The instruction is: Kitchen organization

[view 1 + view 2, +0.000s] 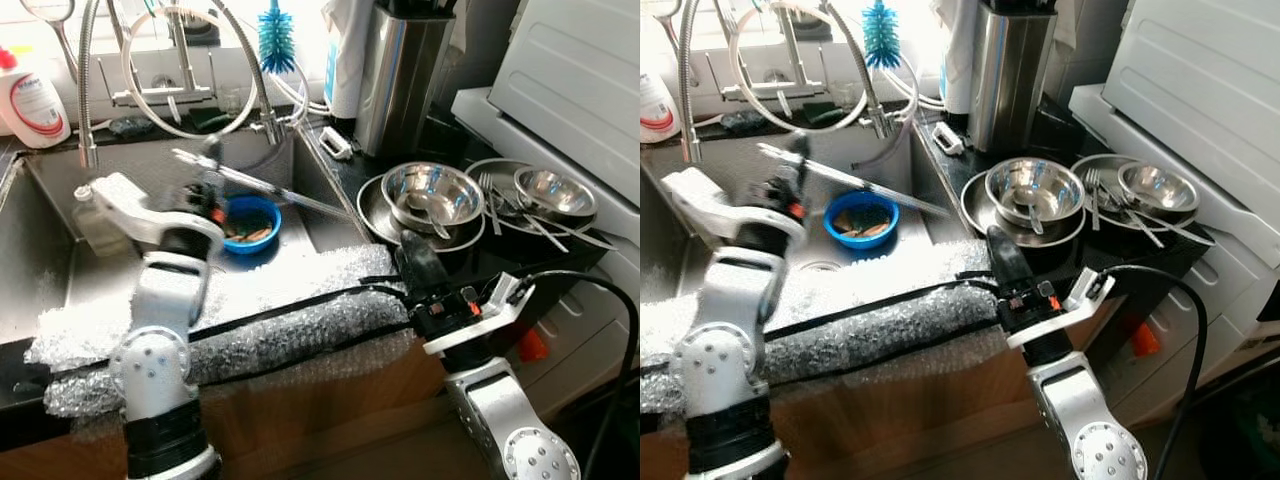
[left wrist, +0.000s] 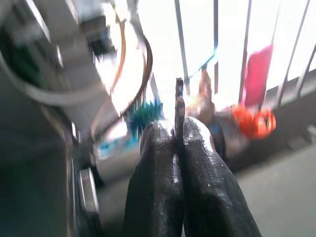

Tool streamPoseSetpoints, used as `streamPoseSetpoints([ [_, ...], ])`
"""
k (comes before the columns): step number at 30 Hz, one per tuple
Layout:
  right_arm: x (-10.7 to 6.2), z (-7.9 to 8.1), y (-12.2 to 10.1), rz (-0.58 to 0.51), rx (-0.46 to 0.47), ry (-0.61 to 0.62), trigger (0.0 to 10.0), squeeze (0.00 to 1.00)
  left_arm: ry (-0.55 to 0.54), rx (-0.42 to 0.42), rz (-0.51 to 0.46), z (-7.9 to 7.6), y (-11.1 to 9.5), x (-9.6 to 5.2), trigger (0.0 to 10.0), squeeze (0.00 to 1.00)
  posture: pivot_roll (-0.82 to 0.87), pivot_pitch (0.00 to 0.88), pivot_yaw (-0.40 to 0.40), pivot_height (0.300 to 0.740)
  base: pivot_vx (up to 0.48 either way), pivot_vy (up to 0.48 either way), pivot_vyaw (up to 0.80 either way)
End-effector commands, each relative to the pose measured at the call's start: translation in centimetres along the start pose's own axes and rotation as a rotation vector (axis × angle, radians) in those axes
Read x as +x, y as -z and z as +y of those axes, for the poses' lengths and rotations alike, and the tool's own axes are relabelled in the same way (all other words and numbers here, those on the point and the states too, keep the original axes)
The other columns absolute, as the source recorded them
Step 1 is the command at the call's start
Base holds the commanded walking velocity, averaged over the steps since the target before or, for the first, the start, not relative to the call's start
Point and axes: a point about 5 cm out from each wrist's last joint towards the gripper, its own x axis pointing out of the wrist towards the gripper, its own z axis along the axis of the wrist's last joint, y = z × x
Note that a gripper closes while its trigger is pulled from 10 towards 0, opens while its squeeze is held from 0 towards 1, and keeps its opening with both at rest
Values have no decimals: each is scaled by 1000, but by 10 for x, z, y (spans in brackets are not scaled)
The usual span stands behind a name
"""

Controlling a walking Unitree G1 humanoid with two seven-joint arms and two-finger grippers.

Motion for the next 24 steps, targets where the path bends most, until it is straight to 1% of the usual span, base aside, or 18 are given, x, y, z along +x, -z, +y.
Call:
streamPoseSetpoints([
  [1, 4, 6, 0, 8, -18, -25, 10000, 0, 0, 51, -46, -6, -9, 5, 0, 0, -85, 0, -63, 740, 0, 0, 0],
  [2, 4, 6, 0, 8, -18, -25, 10000, 0, 0, 51, -46, -6, -9, 5, 0, 0, -85, 0, -63, 740, 0, 0, 0],
  [3, 4, 8, 3, 38, -42, -33, 10000, 0, 28, 226, -69, -15, -18, 11, 2471, 0, -85, 0, -64, 740, 0, 0, 0],
  [4, 5, 8, 4, 48, -51, -37, 10000, 0, 34, 299, -79, -17, -21, 12, 3412, 0, -85, 0, -64, 740, 0, 0, 0],
  [5, 5, 10, 6, 60, -64, -41, 10000, 0, 49, 442, -96, -20, -25, 14, 10000, 0, -85, 0, -64, 740, 0, 0, 0],
  [6, 6, 11, 7, 68, -75, -44, 10000, 0, 63, 595, -110, -22, -28, 15, 10000, 0, -86, 0, -64, 740, 0, 0, 0],
  [7, 6, 11, 7, 68, -75, -44, 10000, 0, 63, 595, -110, -22, -28, 15, 10000, 0, -86, 0, -64, 740, 0, 0, 0],
  [8, 6, 11, 7, 73, -83, -45, 10000, 0, 51, 708, -103, -19, -25, 15, 10000, 0, -83, 0, -65, 740, 0, 0, 0],
  [10, 6, 11, 7, 78, -94, -49, 10000, 0, 19, 834, -89, -10, -20, 14, 10000, 0, -85, 0, -65, 740, 0, 0, 0],
  [12, 6, 13, 9, 88, -106, -56, 10000, 0, -19, 848, -62, 2, -14, 11, 10000, 0, -90, 0, -64, 740, 0, 0, 0],
  [13, 6, 13, 9, 94, -114, -57, 10000, 0, -11, 911, -51, 4, -11, 9, 10000, 0, -90, 0, -64, 740, 0, 0, 0],
  [15, 6, 13, 9, 96, -117, -58, 10000, 0, -5, 934, -50, 4, -10, 8, 10000, 0, -90, 0, -64, 740, 0, 0, 0],
  [16, 6, 12, 10, 104, -132, -49, 10000, 0, 19, 1060, -24, 8, -4, 5, 10000, 0, -90, 0, -64, 740, 0, 0, 0],
  [17, 6, 12, 10, 104, -132, -49, 10000, 0, 19, 1060, -24, 8, -4, 5, 10000, 0, -90, 0, -64, 740, 0, 0, 0],
  [18, 6, 12, 12, 117, -152, -47, 10000, 0, 31, 1161, 3, 15, 1, 0, 10000, 0, -87, 0, -62, 740, 0, 0, 0],
  [19, 6, 13, 13, 124, -162, -50, 10000, 0, 31, 1193, 13, 18, 3, -2, 10000, 0, -89, 0, -61, 740, 0, 0, 0],
  [22, 6, 14, 15, 137, -179, -58, 10000, 0, 19, 1235, 48, 30, 8, -9, 10000, 0, -92, 0, -61, 740, 0, 0, 0],
  [24, 6, 14, 15, 137, -187, -54, 10000, 0, 19, 1267, 61, 34, 9, -12, 10000, 0, -91, 0, -60, 740, 0, 0, 0],
])
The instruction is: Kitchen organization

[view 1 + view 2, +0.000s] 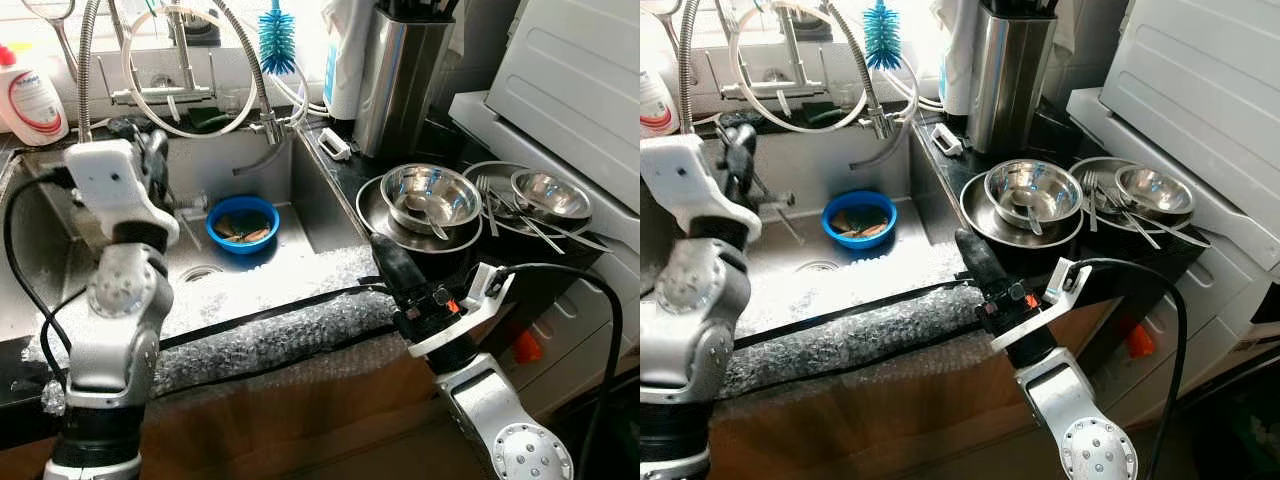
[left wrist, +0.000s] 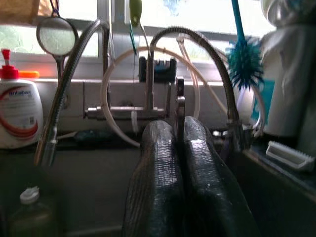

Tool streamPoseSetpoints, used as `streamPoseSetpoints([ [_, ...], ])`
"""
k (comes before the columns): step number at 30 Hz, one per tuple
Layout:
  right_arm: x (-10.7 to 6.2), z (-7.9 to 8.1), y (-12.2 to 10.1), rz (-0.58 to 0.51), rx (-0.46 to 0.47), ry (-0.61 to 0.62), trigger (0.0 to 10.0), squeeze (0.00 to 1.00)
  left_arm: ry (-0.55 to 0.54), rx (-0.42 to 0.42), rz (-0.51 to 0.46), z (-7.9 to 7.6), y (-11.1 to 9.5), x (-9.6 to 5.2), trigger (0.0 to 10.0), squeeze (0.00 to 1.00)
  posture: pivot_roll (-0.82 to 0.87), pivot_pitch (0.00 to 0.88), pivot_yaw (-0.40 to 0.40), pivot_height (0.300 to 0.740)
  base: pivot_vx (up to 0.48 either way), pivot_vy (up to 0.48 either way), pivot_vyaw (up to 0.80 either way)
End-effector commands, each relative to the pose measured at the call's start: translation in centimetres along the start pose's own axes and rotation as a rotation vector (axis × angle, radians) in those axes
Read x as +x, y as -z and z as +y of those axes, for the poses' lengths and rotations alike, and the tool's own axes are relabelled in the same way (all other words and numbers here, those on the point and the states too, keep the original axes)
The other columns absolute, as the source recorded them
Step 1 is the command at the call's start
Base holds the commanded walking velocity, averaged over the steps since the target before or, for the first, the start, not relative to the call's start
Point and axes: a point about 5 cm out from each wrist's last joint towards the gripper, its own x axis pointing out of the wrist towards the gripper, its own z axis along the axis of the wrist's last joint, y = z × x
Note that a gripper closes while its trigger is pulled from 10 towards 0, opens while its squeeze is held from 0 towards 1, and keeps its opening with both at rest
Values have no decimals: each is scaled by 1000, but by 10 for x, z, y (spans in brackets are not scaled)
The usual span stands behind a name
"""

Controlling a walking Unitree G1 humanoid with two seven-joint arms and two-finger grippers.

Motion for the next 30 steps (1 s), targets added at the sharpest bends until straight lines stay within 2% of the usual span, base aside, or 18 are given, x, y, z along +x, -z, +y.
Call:
streamPoseSetpoints([
  [1, 0, 5, -1, -2, -28, -14, 10000, 0, 13, 31, -16, -2, -1, 0, 10000, 0, -91, 0, -60, 740, 0, 0, 0],
  [4, 0, 4, 0, 7, -52, 4, 10000, 0, 15, 82, 7, -1, 7, -3, 10000, 0, -88, 0, -61, 740, 0, 0, 0],
  [6, 2, 4, 0, 30, -134, 30, 10000, 0, 19, 110, 25, 1, 13, -6, 10000, 0, -91, 0, -59, 740, 0, 0, 0],
  [7, 2, 4, 0, 30, -134, 30, 10000, 0, 19, 110, 25, 1, 13, -6, 10000, 0, -91, 0, -59, 740, 0, 0, 0],
  [8, 3, 2, -8, 25, -308, 111, 10000, 0, 12, 123, 33, 3, 15, -8, 10000, 0, -84, 0, -57, 740, 0, 0, 0],
  [9, 3, 2, -8, 25, -308, 111, 10000, 0, 12, 123, 33, 3, 15, -8, 10000, 0, -84, 0, -57, 740, 0, 0, 0],
  [10, 3, 2, -12, 26, -390, 147, 10000, 0, 10, 130, 33, 5, 15, -8, 10000, 0, -87, 0, -56, 740, 0, 0, 0],
  [11, 3, 2, -12, 26, -390, 147, 10000, 0, 10, 130, 33, 5, 15, -8, 10000, 0, -87, 0, -56, 740, 0, 0, 0],
  [12, 4, 1, -16, 40, -494, 183, 10000, 0, 8, 139, 35, 6, 16, -8, 10000, 0, -87, 0, -56, 740, 0, 0, 0],
  [13, 4, 1, -16, 40, -494, 183, 10000, 0, 8, 139, 35, 6, 16, -8, 10000, 0, -87, 0, -56, 740, 0, 0, 0],
  [16, 7, -1, -30, 23, -798, 282, 10000, 0, -18, 180, 62, 16, 23, -11, 10000, 0, -100, 0, -51, 740, 0, 0, 0],
  [17, 7, -1, -30, 23, -798, 282, 10000, 0, -18, 180, 62, 16, 23, -11, 10000, 0, -100, 0, -51, 740, 0, 0, 0],
  [19, 7, -3, -34, 6, -917, 324, 10000, 0, -23, 193, 74, 18, 26, -13, 10000, 0, -95, 0, -50, 740, 0, 0, 0],
  [22, 6, -7, -34, -8, -966, 350, 10000, 0, -25, 206, 88, 20, 30, -14, 10000, 0, -97, 0, -50, 740, 0, 0, 0],
  [30, 6, -13, -32, -20, -1018, 393, 10000, 0, -21, 224, 142, 21, 40, -18, 10000, 0, -95, 0, -52, 740, 0, 0, 0],
])
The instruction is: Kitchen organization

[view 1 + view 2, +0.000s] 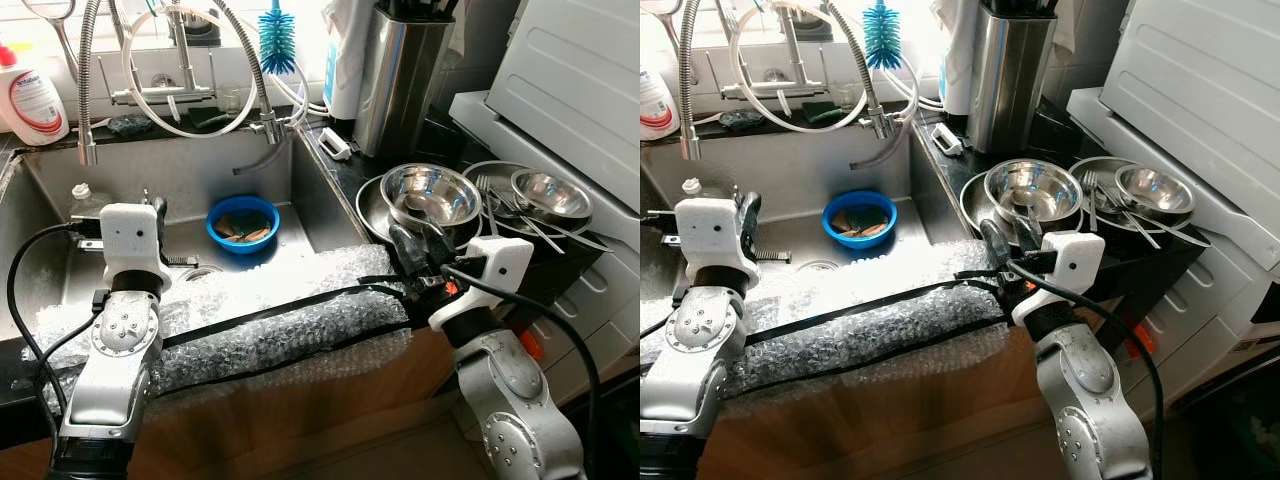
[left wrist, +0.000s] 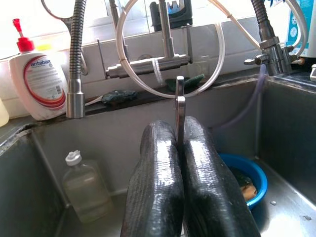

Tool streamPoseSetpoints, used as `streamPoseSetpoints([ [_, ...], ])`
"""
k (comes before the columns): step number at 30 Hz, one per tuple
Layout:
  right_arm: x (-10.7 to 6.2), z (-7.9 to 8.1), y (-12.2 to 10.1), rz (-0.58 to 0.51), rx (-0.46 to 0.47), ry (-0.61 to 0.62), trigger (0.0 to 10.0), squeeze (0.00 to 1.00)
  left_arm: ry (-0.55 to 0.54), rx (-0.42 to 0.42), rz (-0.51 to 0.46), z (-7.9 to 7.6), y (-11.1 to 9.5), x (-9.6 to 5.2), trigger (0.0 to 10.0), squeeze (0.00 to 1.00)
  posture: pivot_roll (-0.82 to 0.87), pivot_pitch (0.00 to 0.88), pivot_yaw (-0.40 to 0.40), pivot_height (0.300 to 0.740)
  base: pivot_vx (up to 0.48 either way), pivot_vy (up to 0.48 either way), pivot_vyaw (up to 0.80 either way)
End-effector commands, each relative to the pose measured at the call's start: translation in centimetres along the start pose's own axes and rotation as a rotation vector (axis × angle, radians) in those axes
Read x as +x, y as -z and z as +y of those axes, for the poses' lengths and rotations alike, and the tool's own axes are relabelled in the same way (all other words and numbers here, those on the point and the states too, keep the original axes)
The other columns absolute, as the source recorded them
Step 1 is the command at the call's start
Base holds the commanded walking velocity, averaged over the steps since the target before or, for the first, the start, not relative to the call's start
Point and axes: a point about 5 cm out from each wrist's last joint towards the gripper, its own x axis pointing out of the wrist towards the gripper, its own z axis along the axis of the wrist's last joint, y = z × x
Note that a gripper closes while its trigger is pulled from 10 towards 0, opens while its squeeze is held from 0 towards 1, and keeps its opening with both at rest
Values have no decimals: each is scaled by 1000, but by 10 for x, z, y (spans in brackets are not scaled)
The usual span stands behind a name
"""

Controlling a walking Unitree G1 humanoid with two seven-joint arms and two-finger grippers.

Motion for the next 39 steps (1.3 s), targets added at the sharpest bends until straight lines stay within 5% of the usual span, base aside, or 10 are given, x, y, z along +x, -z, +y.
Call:
streamPoseSetpoints([
  [1, 2, 0, 1, -2, -25, 7, 10000, 0, 9, 18, 18, -1, 4, 0, 10000, 0, -95, 0, -52, 740, 0, 0, 0],
  [18, 6, 1, 6, -2, -49, 22, 10000, 0, 34, -10, 51, -9, 11, 0, 10000, 78, -89, 0, -58, 740, 0, 0, 0],
  [19, 6, 1, 6, -2, -49, 22, 10000, 0, 34, -12, 52, -9, 10, 0, 10000, 337, -89, 0, -58, 740, 0, 0, 0],
  [20, 6, 1, 6, -1, -49, 21, 10000, 0, 35, -14, 52, -9, 10, 0, 10000, 404, -88, 0, -58, 740, 0, 0, 0],
  [39, 8, 1, 8, -1, -43, 23, 10000, 0, 41, -22, 49, -11, 8, 1, 10000, 392, -84, 0, -59, 740, 0, 0, 0],
])
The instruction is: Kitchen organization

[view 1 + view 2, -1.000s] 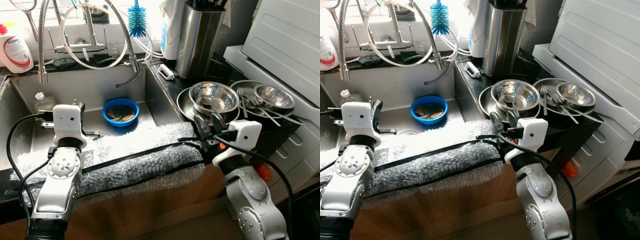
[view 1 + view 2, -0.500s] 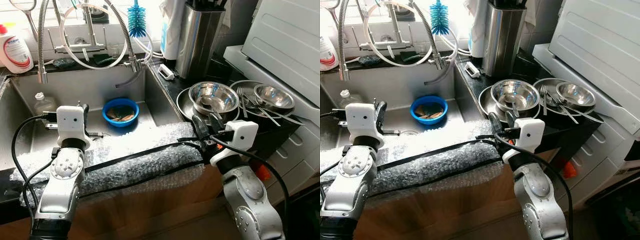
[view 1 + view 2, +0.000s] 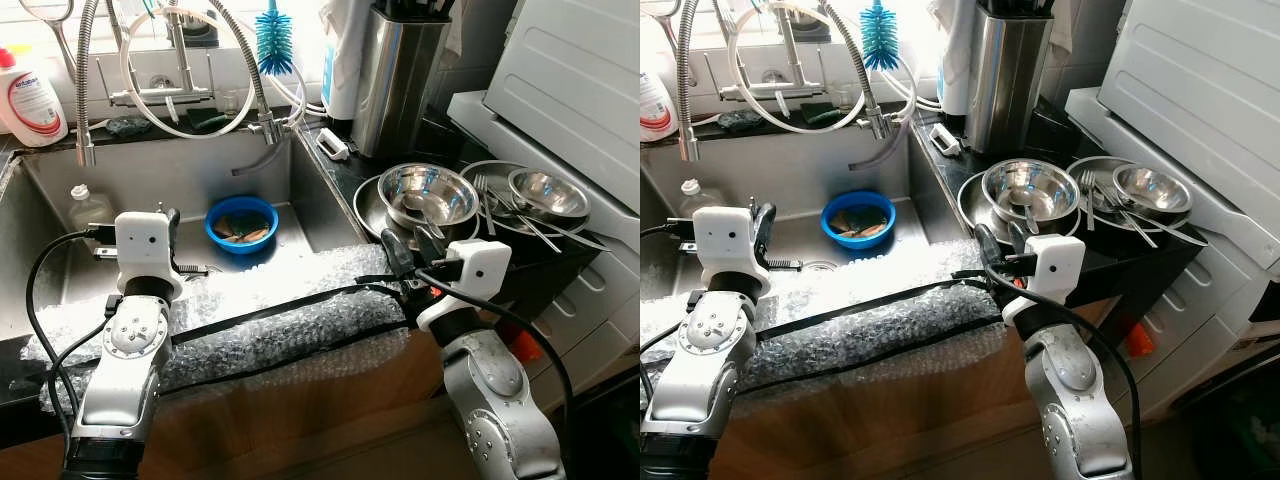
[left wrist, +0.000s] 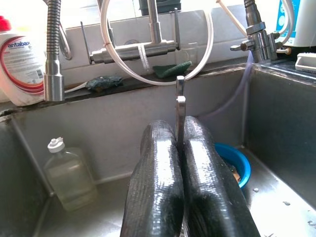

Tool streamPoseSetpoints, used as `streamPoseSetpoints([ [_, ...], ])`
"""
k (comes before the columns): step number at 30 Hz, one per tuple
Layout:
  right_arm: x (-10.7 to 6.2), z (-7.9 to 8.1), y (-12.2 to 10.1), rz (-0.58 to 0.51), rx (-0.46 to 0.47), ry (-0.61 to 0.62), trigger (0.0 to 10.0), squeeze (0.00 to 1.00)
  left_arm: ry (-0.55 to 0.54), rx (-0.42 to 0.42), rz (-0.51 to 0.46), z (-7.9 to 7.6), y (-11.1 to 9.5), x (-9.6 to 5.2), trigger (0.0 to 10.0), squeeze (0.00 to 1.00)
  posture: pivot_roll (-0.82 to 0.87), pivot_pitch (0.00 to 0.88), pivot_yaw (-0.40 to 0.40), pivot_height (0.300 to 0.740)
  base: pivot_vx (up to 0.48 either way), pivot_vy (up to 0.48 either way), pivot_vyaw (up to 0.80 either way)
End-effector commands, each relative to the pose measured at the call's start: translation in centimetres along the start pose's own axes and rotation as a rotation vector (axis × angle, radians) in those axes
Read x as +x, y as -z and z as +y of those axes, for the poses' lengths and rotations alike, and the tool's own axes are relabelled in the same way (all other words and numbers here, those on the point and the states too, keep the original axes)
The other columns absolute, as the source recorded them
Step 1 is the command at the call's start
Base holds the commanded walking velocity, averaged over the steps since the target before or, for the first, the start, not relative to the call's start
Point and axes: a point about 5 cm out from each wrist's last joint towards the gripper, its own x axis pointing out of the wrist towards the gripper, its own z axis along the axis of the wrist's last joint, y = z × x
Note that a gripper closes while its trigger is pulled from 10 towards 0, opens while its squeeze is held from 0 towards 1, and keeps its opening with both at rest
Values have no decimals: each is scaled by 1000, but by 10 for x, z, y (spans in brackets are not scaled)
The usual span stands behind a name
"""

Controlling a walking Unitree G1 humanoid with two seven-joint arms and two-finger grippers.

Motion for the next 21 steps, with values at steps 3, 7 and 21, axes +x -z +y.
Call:
streamPoseSetpoints([
  [3, 1, -3, -1, -8, -3, 12, 10000, 0, 7, 10, 5, -2, 0, 3, 10000, 478, -85, 0, -59, 740, 0, 0, 0],
  [7, 1, -3, -1, -6, 1, 11, 10000, 0, 8, 10, 4, -3, -1, 3, 10000, 486, -83, 0, -59, 740, 0, 0, 0],
  [21, 2, -1, 1, 1, 7, 6, 10000, 0, 8, 6, 8, -4, 0, 3, 10000, 1000, -84, 0, -59, 740, 0, 0, 0],
])
